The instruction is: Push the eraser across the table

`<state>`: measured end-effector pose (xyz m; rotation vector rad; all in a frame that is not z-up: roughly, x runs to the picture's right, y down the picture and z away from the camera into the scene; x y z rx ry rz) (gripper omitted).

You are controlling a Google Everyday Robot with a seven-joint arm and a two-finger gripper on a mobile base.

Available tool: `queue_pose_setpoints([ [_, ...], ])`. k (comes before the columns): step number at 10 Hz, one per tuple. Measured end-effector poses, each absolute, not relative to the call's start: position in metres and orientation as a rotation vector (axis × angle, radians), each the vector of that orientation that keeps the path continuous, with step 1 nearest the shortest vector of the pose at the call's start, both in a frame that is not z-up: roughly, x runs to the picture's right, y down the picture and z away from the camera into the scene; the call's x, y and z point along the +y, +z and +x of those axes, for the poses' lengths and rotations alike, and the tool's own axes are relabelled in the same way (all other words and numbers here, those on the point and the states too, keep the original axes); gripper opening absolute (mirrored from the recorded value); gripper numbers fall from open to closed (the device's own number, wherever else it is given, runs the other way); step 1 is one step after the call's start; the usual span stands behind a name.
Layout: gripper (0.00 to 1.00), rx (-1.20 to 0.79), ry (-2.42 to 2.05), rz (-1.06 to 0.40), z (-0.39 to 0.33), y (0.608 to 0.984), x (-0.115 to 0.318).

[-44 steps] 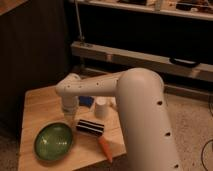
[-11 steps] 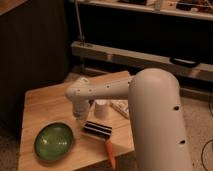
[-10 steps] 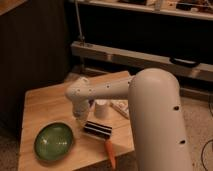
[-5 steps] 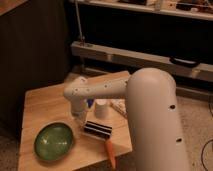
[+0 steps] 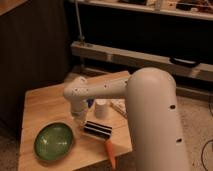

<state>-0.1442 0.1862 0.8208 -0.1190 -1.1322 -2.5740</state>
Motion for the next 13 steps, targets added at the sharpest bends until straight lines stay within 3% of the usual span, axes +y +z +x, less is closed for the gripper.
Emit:
queue_pose_setpoints([
  [13, 0.02, -1.118, -2.586, -0.091, -0.1472, 0.8121, 0.1842],
])
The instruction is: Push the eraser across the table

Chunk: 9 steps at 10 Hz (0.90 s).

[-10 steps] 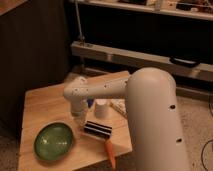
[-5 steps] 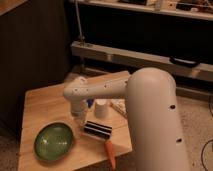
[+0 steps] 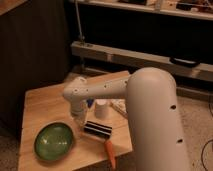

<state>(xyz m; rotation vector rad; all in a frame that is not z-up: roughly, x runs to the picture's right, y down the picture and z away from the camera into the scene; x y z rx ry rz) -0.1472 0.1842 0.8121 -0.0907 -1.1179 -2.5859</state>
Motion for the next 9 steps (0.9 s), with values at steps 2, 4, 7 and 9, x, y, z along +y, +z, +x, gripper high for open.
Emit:
queue_pose_setpoints([
  [2, 0.02, -1.106, -2.583, -0.046, -0.145, 0.794, 0.179],
  [4, 0.02, -1.109, -2.585, -0.009, -0.141, 0.78, 0.181],
  [7, 0.02, -1.165, -2.568, -0.031, -0.131, 0.774, 0.202],
  [9, 0.02, -1.211, -2.544, -0.079, -0.114, 0.771, 0.221],
])
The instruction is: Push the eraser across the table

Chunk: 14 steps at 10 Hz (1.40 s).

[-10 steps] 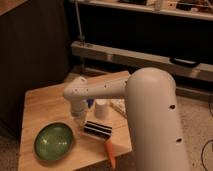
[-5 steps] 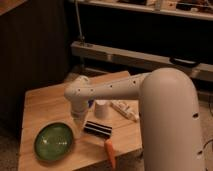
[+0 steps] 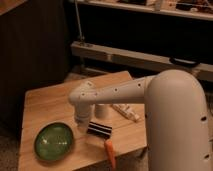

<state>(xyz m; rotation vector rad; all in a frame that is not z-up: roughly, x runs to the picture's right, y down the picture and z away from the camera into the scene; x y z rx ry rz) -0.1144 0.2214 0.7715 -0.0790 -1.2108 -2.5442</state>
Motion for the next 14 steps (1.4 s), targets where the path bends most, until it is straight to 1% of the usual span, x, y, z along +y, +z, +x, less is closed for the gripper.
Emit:
queue_pose_setpoints([
  [4, 0.02, -1.225, -2.529, -0.129, -0.096, 0.755, 0.237],
  [8, 0.02, -1.228, -2.528, -0.141, -0.09, 0.76, 0.256],
  [12, 0.02, -1.205, -2.541, -0.17, -0.084, 0.761, 0.262],
  [14, 0.02, -1.185, -2.544, -0.18, -0.081, 0.767, 0.264],
])
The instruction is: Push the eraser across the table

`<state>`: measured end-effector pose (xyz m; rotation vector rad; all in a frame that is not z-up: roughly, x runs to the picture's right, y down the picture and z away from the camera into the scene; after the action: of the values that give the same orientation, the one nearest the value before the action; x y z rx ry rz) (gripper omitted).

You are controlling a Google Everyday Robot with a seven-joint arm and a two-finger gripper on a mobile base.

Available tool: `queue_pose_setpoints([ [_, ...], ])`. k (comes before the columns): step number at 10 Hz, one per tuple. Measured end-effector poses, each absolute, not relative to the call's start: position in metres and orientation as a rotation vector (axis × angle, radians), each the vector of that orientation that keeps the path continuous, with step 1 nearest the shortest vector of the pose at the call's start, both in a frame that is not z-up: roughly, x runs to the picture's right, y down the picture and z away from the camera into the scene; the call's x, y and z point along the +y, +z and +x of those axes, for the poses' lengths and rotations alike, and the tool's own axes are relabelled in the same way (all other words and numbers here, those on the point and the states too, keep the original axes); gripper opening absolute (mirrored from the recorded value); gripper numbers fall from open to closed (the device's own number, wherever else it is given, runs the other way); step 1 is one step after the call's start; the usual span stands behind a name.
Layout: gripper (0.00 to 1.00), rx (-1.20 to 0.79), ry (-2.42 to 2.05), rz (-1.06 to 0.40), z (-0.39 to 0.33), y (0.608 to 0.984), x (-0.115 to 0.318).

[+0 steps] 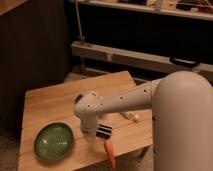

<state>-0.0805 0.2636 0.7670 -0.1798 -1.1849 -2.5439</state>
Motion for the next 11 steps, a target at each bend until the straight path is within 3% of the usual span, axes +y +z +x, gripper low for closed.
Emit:
queue_pose_setpoints([
  [11, 0.02, -1.07, -2.559, -0.211, -0.072, 0.808, 0.245],
])
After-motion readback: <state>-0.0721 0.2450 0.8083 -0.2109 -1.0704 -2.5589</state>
